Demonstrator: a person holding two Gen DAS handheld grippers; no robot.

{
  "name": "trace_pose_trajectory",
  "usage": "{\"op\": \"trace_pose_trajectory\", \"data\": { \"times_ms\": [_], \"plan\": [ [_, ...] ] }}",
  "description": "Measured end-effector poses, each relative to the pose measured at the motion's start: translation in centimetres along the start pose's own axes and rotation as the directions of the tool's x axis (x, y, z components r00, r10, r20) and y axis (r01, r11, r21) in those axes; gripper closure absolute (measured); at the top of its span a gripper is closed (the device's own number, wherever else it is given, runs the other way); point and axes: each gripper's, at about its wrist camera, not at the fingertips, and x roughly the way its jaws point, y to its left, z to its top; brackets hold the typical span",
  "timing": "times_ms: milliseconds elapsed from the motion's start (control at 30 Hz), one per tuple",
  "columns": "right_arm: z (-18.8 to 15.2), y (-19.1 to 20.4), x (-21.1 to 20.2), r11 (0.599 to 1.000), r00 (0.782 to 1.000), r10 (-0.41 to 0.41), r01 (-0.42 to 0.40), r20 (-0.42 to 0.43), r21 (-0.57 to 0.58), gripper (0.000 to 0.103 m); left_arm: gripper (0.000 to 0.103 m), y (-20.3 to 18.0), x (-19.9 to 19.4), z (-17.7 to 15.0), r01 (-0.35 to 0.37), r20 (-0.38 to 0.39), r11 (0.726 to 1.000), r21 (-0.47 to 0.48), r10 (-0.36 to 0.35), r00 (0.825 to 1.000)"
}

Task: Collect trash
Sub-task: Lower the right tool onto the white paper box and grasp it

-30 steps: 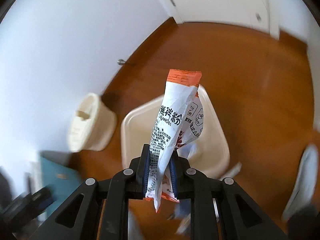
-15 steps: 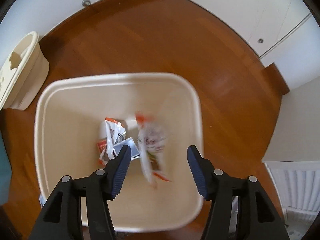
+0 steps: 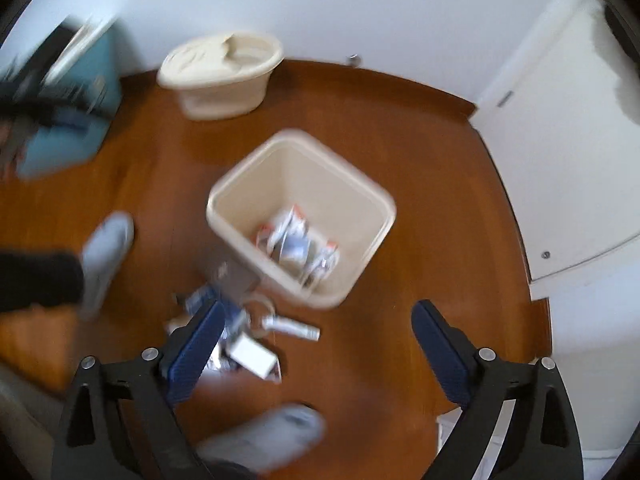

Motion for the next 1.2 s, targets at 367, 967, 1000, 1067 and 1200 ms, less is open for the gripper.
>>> {"op": "trace_pose_trajectory", "data": {
  "times_ms": [367, 967, 1000, 1067, 1200],
  "plan": [
    [-11.9, 9.7, 21.8, 0.934, 0.985, 0.145, -0.167, -0.09, -0.316, 0.009, 0.021, 1.9, 24.2, -9.6, -0.094, -0.232, 0.996, 0.005, 0.092, 0.968],
    [-11.9, 10.9, 31.3, 0.866, 0.948, 0.31, -0.312, -0.071, -0.391, 0.041, 0.021, -3.0, 32.1, -13.3, -0.021, -0.252, 0.988, 0.156, 0.06, 0.966],
    [-11.9, 10.0, 30.4, 0.887, 0.943, 0.329, -0.324, -0.042, -0.328, 0.042, 0.021, -3.6, 32.2, -13.2, -0.025, -0.241, 0.981, 0.19, 0.071, 0.968],
    [-12.3, 7.8, 28.7, 0.921, 0.935, 0.353, -0.341, 0.03, -0.19, 0.042, 0.021, -4.3, 32.5, -13.0, -0.037, -0.219, 0.97, 0.24, 0.091, 0.971],
    [-14.4, 4.3, 26.7, 0.943, 0.938, 0.326, -0.332, 0.117, 0.034, 0.043, 0.021, -3.1, 33.4, -11.4, -0.034, -0.226, 0.979, 0.2, 0.08, 0.971]
  ]
}}
